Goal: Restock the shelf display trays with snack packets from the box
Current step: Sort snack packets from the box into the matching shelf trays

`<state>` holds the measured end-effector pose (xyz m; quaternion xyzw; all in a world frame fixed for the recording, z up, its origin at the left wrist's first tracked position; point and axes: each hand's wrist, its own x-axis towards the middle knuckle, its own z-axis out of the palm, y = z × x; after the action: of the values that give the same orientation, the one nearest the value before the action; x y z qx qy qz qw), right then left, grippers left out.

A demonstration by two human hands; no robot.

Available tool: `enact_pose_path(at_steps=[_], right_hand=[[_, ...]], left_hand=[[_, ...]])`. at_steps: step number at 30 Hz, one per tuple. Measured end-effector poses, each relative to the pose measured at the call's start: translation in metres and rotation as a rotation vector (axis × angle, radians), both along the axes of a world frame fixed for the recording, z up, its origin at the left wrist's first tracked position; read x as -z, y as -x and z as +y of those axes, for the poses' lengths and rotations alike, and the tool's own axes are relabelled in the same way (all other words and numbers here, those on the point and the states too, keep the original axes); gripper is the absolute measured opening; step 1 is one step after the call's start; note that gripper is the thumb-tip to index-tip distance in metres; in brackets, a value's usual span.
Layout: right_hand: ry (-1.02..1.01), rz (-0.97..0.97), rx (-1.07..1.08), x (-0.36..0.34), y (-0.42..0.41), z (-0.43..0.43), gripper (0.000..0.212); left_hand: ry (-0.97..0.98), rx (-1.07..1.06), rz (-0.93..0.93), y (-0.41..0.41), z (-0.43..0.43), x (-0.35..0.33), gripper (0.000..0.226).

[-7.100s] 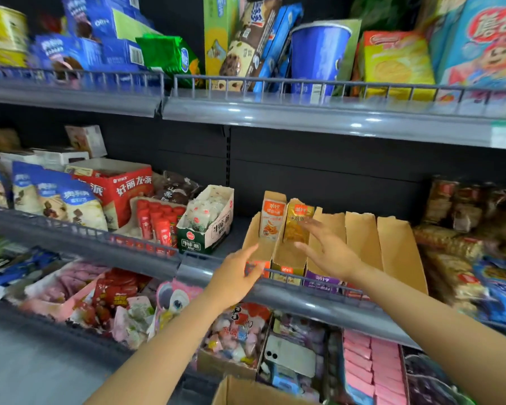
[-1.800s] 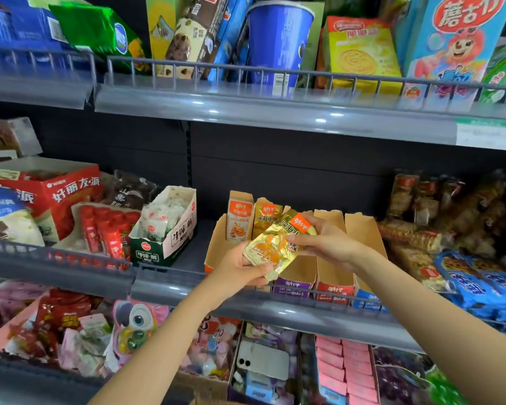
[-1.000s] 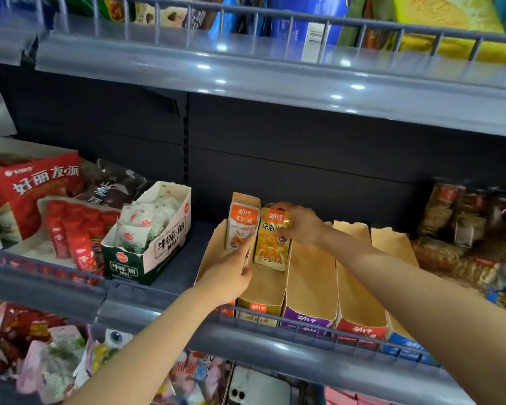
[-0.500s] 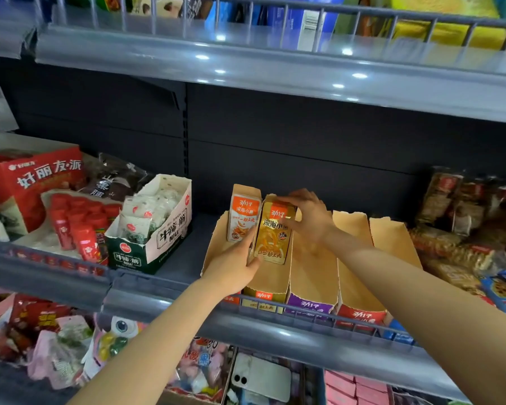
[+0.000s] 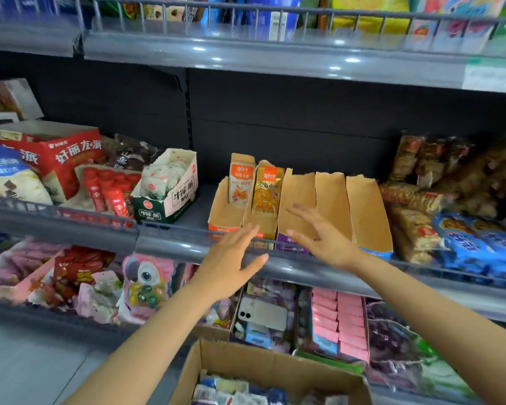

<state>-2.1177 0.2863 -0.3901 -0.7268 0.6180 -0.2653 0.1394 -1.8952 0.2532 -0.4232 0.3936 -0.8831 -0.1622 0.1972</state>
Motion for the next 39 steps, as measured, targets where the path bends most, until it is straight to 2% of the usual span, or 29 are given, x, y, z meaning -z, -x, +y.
enact_pose_path(at_steps=[6, 10, 13, 15, 16, 17, 20, 23, 27, 30, 34, 36, 38, 39], right_hand=[[-0.133, -0.12, -0.029, 0.081, -0.009, 0.078, 0.052], [-0.282, -0.18, -0.017, 0.14, -0.018, 0.125, 0.05], [-0.414, -0.167, 0.004, 0.18, -0.023, 0.149, 0.055], [-0.5, -0.183, 0.039, 0.202, -0.028, 0.16, 0.07], [-0.546, -0.219, 0.063, 0.212, -0.03, 0.165, 0.079], [-0.6, -0.268, 0.089, 0.225, -0.031, 0.168, 0.079], [-0.744, -0.333, 0.157, 0.259, -0.032, 0.173, 0.057], [-0.792, -0.388, 0.213, 0.285, -0.031, 0.173, 0.057], [-0.787, -0.294, 0.242, 0.314, -0.032, 0.166, 0.063], [-0.875, -0.169, 0.25, 0.33, -0.036, 0.159, 0.064], [-0.996, -0.333, 0.274, 0.346, -0.04, 0.156, 0.065], [-0.978, -0.423, 0.345, 0.354, -0.041, 0.157, 0.053], [-0.896, -0.51, 0.435, 0.362, -0.04, 0.16, 0.017], [-0.864, -0.545, 0.454, 0.362, -0.038, 0.162, 0.016]], left_hand=[[-0.102, -0.002, -0.081, -0.023, 0.061, 0.074, 0.063], [-0.168, -0.039, -0.27, -0.038, 0.091, 0.134, 0.079], [-0.35, -0.032, -0.318, -0.041, 0.107, 0.167, 0.065], [-0.457, -0.015, -0.321, -0.041, 0.115, 0.185, 0.062], [-0.483, -0.011, -0.337, -0.041, 0.118, 0.195, 0.063], [-0.52, -0.014, -0.347, -0.042, 0.12, 0.203, 0.066], [-0.643, -0.031, -0.389, -0.041, 0.123, 0.224, 0.069], [-0.69, -0.023, -0.443, -0.037, 0.126, 0.24, 0.071], [-0.754, 0.003, -0.466, -0.032, 0.13, 0.26, 0.068], [-0.77, 0.01, -0.517, -0.032, 0.134, 0.274, 0.065], [-0.768, 0.033, -0.595, -0.032, 0.135, 0.286, 0.067], [-0.768, 0.031, -0.592, -0.032, 0.134, 0.288, 0.066], [-0.768, 0.019, -0.558, -0.031, 0.134, 0.286, 0.064], [-0.769, 0.008, -0.529, -0.031, 0.134, 0.284, 0.063]])
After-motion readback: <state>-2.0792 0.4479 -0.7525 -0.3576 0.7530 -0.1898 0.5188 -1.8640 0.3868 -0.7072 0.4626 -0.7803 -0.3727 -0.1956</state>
